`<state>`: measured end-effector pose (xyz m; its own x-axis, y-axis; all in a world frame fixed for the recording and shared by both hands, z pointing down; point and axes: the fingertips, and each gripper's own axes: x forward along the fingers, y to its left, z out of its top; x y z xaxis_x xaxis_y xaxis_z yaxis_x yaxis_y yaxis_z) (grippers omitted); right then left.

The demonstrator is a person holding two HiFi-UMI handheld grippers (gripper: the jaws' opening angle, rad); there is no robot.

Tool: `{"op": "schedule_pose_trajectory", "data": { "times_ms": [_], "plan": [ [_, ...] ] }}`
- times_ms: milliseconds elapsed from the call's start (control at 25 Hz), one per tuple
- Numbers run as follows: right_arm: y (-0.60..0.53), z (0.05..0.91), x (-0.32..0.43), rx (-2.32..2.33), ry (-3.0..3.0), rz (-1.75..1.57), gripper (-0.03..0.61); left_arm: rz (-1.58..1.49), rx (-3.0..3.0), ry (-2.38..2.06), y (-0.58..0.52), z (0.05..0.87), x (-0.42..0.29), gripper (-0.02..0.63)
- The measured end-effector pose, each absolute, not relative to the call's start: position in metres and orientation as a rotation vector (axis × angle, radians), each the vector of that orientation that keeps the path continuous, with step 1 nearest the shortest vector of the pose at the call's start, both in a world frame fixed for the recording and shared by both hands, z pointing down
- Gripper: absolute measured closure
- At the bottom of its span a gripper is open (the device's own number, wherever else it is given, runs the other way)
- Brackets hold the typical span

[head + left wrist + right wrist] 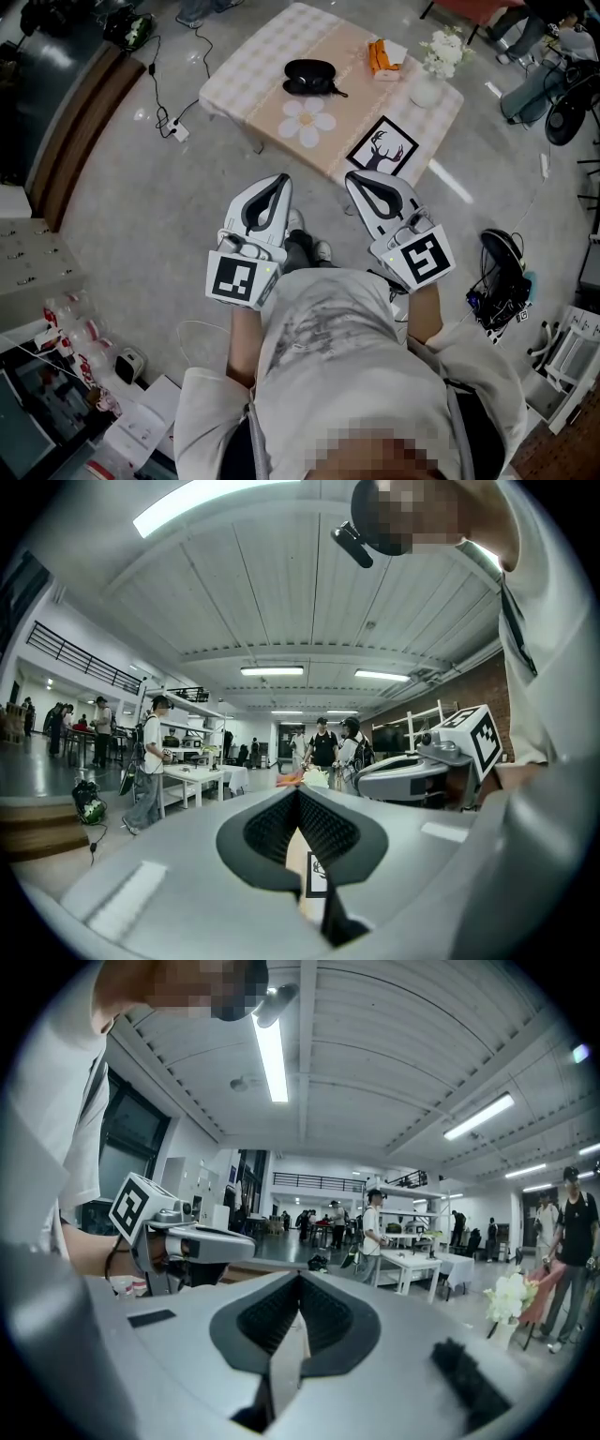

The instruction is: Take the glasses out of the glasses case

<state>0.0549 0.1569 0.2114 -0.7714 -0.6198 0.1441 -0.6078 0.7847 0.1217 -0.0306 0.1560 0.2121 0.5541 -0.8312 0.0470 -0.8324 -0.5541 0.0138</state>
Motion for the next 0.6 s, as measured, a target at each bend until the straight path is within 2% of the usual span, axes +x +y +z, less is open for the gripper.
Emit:
{"op": "schedule_pose_trajectory", "data": {
  "times_ms": [600],
  "plan": [
    [0.095, 0.217, 0.045, 1.000, -2.773, -0.091, 0.561, 0.054, 2.733, -1.423, 0.091, 0.221, -0.040, 0.604]
  ]
}}
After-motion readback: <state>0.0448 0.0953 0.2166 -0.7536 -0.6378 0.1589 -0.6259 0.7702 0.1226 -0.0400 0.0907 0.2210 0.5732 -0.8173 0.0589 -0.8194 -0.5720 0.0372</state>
